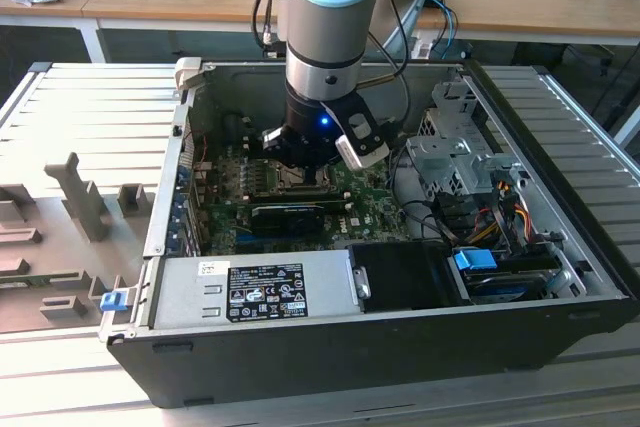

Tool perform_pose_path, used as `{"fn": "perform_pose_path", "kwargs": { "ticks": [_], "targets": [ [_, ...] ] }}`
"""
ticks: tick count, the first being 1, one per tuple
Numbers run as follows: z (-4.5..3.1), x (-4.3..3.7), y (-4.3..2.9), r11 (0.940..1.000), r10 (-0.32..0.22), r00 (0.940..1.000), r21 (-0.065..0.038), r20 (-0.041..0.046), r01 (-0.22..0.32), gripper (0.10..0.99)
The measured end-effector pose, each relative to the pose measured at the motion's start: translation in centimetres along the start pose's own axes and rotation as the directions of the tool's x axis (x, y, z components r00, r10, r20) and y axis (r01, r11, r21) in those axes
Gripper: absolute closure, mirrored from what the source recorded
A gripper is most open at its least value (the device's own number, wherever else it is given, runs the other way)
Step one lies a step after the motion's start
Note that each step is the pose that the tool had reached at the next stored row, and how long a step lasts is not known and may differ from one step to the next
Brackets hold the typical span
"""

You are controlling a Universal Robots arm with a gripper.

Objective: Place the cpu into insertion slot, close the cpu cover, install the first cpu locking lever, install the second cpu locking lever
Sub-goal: 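Install the second cpu locking lever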

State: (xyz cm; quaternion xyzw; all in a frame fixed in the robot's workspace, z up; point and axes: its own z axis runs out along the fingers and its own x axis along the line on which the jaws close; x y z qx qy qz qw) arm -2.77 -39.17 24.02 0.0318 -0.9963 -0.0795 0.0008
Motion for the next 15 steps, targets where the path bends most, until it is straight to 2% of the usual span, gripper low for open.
{"fn": "perform_pose_path", "kwargs": {
  "ticks": [15],
  "targets": [
    [0.03,0.58,0.03,1.0,-0.001,1.0,0.0,-0.0001,0.001,0.98]
  ]
}}
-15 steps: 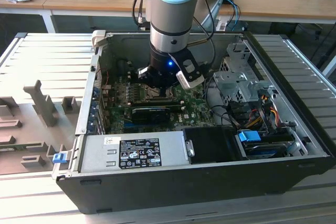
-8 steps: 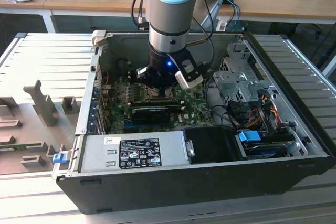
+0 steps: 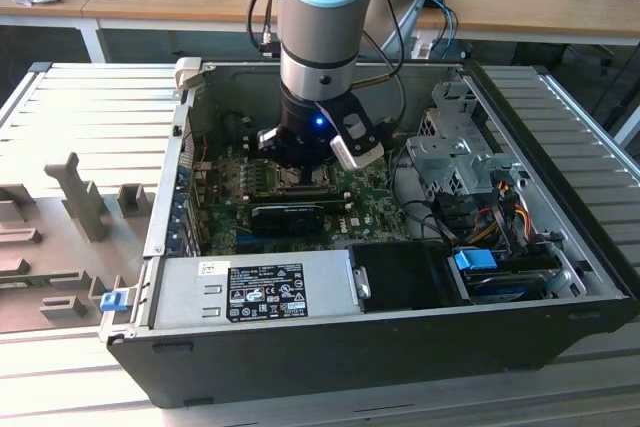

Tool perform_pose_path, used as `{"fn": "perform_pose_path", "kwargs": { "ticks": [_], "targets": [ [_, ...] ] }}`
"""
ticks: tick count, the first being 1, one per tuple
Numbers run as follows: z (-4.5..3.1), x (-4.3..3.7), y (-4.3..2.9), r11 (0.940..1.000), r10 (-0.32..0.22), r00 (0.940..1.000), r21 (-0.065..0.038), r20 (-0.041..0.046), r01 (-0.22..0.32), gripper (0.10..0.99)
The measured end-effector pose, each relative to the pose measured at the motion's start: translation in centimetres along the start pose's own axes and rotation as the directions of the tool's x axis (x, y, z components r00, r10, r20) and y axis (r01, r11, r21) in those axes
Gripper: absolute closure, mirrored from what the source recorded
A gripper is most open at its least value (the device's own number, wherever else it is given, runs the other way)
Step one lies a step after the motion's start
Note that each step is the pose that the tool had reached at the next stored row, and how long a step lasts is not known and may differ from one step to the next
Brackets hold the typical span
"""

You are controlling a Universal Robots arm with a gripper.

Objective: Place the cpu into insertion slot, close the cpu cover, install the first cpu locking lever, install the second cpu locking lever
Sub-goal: 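Install the second cpu locking lever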

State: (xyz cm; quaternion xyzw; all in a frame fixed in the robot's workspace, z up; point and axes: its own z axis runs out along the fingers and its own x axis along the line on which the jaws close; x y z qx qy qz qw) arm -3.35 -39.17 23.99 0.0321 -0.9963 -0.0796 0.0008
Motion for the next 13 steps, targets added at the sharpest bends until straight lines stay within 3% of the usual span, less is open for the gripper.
{"fn": "perform_pose_path", "kwargs": {
  "ticks": [9,13],
  "targets": [
    [0.03,1.01,0.06,1.0,-0.003,1.0,-0.001,-0.0003,0.003,0.98],
    [0.75,1.35,0.01,1.0,-0.009,1.0,-0.002,-0.0013,0.009,0.98]
  ]
}}
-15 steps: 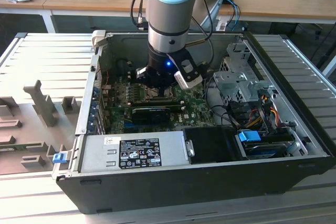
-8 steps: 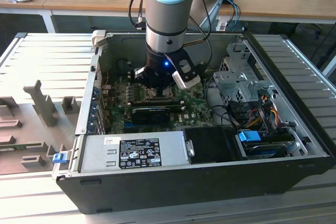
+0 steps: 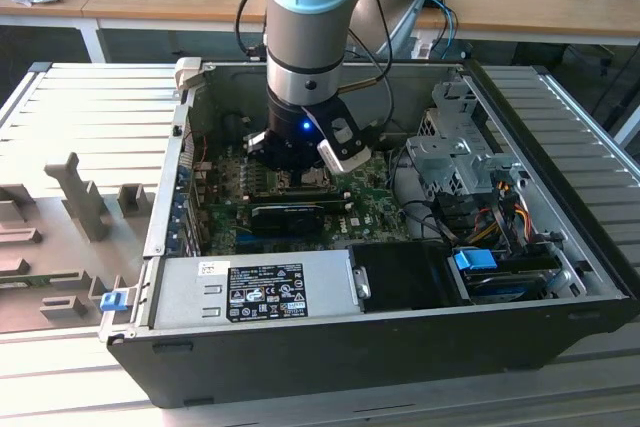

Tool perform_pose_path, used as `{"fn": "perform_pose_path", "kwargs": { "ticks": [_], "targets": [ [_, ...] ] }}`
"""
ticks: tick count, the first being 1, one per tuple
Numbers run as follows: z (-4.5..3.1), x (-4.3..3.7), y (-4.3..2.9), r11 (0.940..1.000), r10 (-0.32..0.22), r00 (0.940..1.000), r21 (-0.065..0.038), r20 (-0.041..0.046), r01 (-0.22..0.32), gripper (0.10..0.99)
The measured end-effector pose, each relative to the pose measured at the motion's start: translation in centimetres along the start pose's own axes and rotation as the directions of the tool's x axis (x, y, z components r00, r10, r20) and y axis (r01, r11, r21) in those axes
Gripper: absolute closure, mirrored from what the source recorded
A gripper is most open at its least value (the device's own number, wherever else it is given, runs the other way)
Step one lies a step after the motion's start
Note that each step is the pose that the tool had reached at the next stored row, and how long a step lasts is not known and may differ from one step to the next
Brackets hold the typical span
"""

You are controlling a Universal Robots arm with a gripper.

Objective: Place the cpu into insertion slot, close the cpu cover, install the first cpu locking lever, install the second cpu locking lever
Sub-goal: 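Install the second cpu locking lever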

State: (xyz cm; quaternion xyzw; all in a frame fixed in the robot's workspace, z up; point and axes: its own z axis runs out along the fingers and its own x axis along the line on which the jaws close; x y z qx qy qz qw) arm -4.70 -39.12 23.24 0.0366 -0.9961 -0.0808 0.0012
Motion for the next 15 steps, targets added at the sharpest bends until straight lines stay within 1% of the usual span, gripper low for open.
{"fn": "perform_pose_path", "kwargs": {
  "ticks": [3,9,15],
  "targets": [
    [0.59,0.14,-0.05,1.0,-0.004,1.0,-0.001,-0.0005,0.004,0.98],
    [0.65,0.53,-0.03,1.0,-0.005,1.0,-0.002,-0.0006,0.005,0.98],
    [0.65,1.15,0.02,1.0,-0.004,1.0,-0.003,-0.0005,0.004,0.98]
  ]
}}
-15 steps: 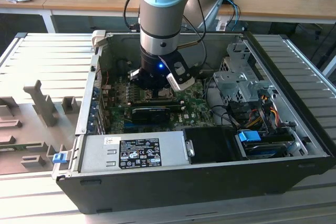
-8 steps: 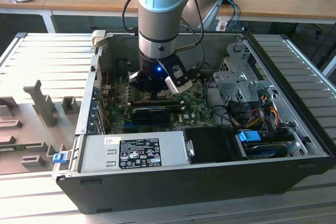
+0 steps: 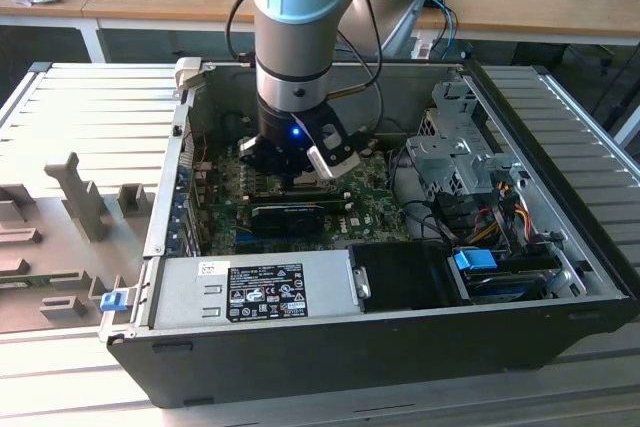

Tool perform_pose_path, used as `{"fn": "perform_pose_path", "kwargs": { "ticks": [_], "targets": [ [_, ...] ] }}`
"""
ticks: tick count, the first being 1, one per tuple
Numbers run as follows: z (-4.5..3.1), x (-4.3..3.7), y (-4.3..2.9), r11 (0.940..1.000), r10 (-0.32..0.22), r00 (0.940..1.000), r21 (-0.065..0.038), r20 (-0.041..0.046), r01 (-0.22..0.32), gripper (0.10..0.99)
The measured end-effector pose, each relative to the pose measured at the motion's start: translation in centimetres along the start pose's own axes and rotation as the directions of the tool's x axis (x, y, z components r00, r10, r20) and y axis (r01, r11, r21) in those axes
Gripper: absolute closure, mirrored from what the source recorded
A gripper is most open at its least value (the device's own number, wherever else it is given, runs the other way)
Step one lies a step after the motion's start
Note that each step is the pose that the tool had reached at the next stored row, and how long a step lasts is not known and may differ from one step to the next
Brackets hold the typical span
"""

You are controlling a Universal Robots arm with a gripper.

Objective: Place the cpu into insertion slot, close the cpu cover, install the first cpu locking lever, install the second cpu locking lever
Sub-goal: 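Install the second cpu locking lever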

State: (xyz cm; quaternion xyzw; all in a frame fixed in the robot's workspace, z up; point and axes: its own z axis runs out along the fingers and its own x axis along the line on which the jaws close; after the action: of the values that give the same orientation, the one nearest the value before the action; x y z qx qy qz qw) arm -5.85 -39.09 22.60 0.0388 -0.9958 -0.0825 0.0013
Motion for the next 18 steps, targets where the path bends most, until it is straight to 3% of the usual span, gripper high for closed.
{"fn": "perform_pose_path", "kwargs": {
  "ticks": [7,12,14,18],
  "targets": [
    [0.1,0.58,0.04,1.0,0.0,1.0,-0.006,0.0006,0.0,0.98],
    [0.98,0.59,-0.12,0.9999,0.0,1.0,-0.015,0.0012,0.0,0.98],
    [1.64,0.95,-0.2,0.9996,-0.001,1.0,-0.027,0.0025,0.001,0.98],
    [1.92,1.43,-0.21,0.9992,-0.001,1.0,-0.039,0.0049,0.001,0.98]
  ]
}}
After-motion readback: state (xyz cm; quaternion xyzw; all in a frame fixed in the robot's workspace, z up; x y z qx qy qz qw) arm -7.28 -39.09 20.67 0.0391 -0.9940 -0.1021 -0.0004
